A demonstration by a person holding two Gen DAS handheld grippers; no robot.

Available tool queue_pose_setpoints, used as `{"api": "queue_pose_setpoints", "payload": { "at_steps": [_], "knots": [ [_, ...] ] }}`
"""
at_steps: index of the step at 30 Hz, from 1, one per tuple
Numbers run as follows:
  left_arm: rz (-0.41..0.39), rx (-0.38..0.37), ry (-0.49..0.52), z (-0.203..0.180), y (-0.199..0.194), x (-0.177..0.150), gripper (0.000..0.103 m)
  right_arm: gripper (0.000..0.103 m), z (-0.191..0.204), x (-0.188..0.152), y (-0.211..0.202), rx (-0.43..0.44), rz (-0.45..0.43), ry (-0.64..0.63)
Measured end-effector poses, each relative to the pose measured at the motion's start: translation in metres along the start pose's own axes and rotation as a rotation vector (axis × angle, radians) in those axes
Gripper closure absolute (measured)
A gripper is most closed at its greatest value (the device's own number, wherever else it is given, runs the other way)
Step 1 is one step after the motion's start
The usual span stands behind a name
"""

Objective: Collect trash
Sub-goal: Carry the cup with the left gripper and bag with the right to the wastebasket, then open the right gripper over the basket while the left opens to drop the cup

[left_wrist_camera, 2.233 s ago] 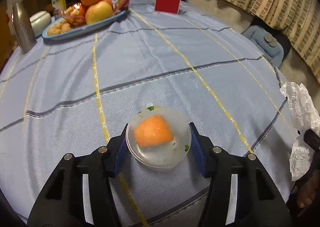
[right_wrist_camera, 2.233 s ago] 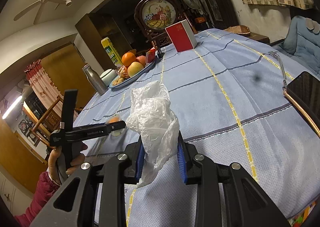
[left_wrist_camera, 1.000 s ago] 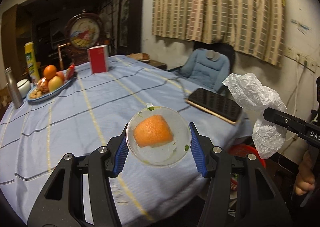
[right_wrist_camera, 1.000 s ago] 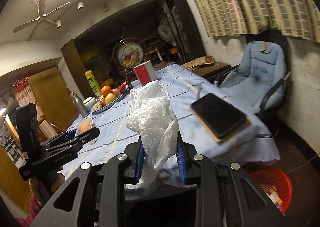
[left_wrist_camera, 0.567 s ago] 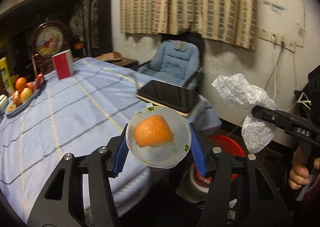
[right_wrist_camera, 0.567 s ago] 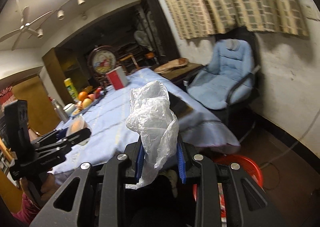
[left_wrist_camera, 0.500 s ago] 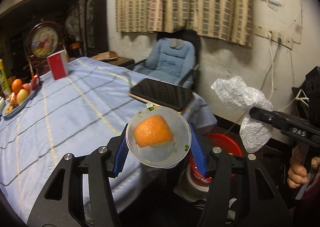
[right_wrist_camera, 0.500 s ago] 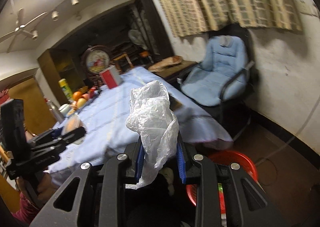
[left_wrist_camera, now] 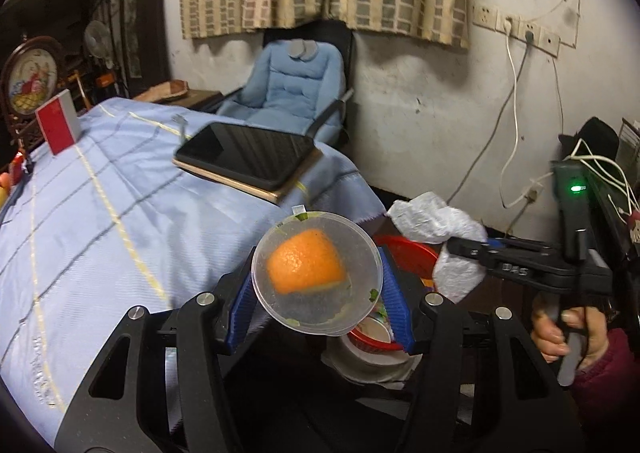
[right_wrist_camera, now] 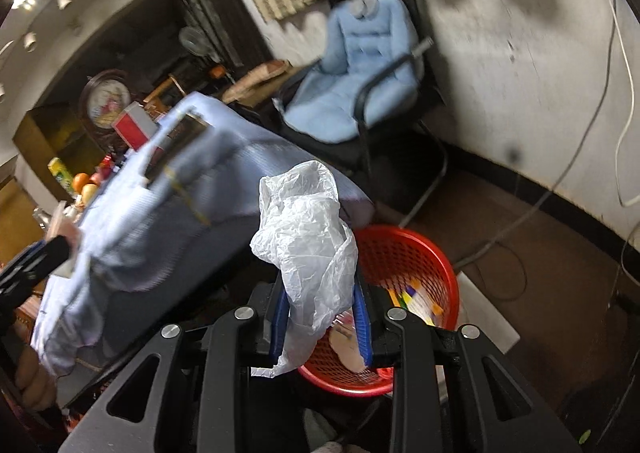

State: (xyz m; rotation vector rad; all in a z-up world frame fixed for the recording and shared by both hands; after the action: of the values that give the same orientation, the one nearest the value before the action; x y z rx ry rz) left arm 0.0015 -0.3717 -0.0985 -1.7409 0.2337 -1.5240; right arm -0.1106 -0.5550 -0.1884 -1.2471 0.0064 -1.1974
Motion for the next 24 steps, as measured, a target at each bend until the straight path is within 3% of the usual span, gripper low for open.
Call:
{"api": "queue_pose_setpoints", "payload": {
  "at_steps": [8,12,18,23,24],
  "knots": [
    [0.07,-0.045,0.012,-0.014,0.034,-0.01,0.048,0.074,-0.028,-0.028,0.067,-0.09,0.127,-0.002],
    [0.112,-0.061,0.02,-0.022,0.052,-0.016,0.048,0.063,-0.038,-0.028,0.092,-0.129,0.162,-0.006],
    [0.153,-0.086,0.051,-0.036,0.07,-0.021,0.048,0.052,-0.045,-0.02,0.083,-0.117,0.134,0.021],
    [0.172,-0.109,0.069,-0.048,0.082,-0.022,0.048,0.049,-0.051,-0.022,0.082,-0.078,0.138,0.044],
    [0.173,-0.112,0.075,-0.051,0.083,-0.022,0.048,0.043,-0.053,-0.021,0.084,-0.072,0.144,0.047]
  ]
}}
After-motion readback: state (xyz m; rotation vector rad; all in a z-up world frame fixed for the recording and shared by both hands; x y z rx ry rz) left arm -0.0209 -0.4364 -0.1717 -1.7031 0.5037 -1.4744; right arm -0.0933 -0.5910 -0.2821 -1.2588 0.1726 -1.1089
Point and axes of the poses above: each gripper's, at about its wrist camera, not at the fingertips, and y roughly the way its jaws point, z to its left, x to its top, the point moved 8 cm from there along y, roughly the way its jaws point, and after that the axes turned 3 degrees about y, right-handed, at the moved point
